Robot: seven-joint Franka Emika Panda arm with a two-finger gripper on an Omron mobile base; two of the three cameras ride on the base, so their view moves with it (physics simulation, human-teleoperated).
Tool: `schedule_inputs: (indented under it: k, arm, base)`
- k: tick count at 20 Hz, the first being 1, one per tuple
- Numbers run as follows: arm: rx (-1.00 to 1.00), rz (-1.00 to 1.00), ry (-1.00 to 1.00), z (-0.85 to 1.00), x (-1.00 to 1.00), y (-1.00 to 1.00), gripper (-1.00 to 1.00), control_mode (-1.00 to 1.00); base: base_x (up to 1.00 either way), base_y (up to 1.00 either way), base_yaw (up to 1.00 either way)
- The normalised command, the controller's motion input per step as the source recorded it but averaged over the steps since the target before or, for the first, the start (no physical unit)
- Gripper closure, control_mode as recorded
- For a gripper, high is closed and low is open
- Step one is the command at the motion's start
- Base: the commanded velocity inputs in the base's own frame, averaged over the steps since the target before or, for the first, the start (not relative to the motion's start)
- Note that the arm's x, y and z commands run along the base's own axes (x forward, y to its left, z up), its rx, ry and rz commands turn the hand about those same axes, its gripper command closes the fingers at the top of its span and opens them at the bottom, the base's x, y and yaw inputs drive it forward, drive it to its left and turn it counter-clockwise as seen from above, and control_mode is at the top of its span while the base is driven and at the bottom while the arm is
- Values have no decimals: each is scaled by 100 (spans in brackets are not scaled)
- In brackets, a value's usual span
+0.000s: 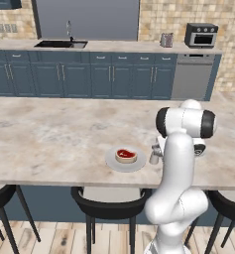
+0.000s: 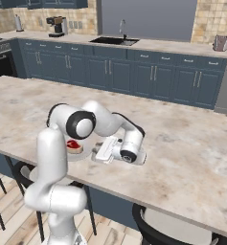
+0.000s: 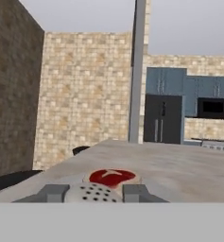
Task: Retrieve the shaker from the cabinet and place it next the steak on a plate on the dining table.
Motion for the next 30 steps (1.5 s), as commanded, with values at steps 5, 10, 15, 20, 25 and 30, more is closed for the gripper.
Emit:
schedule_inputs:
  k: [5,10,15,20,25,30]
  arm:
    - [0,0,0,-28,7,0,100,-100]
    - [0,1,0,-27,-1,0,100,-100]
    - [0,0,0,-30,-10,20,-100,-100]
    - [0,0,-3,-19,-46,10,-100,-100]
    - [1,0,-4,-4,-50,-21,-100,-100]
    - [1,0,-6,0,-21,-24,-100,-100]
  base:
    - [0,0,0]
    - [0,0,0]
    - [0,0,0]
    - [0,0,0]
    - [0,0,0]
    - [0,0,0]
